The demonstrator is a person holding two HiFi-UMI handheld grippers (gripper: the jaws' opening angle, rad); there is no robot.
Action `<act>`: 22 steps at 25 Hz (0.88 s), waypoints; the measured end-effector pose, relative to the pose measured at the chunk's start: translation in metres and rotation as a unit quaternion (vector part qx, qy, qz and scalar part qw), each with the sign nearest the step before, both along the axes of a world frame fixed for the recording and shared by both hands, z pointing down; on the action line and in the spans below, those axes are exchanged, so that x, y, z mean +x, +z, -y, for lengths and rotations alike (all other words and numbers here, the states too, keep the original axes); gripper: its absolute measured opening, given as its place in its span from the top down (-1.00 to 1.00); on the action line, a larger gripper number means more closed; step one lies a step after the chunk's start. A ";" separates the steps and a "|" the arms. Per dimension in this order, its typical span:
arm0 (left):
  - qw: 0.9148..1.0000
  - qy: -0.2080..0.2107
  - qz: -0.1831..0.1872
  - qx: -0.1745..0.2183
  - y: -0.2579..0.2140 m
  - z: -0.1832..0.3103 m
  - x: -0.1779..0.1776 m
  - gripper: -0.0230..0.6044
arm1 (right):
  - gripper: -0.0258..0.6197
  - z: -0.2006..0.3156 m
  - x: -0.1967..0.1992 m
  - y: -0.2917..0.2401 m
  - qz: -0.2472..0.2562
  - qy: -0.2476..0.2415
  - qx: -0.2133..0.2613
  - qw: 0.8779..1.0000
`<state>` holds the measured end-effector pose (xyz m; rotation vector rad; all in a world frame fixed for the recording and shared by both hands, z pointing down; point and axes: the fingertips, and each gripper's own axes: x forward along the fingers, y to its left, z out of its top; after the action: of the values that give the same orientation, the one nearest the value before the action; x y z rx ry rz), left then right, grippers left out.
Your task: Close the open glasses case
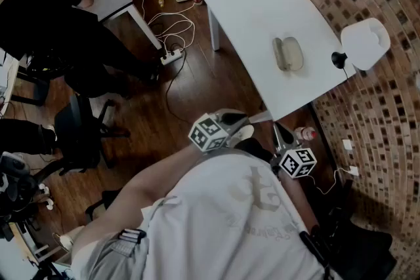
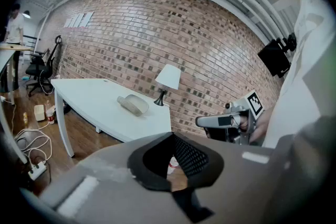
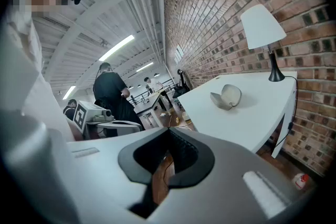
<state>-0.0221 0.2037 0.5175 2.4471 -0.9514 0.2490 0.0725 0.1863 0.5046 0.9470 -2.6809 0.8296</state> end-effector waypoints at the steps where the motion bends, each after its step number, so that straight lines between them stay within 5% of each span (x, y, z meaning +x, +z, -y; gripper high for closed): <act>1: 1.000 -0.006 0.002 -0.001 0.000 0.006 -0.004 0.91 | 0.90 0.008 -0.004 -0.001 0.002 -0.005 0.001 1.000; 6: 1.000 -0.030 0.009 -0.003 0.000 0.040 -0.012 0.91 | 0.90 0.046 -0.016 -0.002 0.005 -0.030 0.004 1.000; 22: 0.999 -0.004 0.028 0.020 -0.020 0.169 0.014 0.91 | 0.90 0.178 0.010 -0.016 0.019 -0.008 0.029 0.999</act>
<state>-0.0083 0.0344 0.4971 2.4840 -0.9979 0.3004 0.0826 0.0082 0.4886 0.9311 -2.7556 0.7787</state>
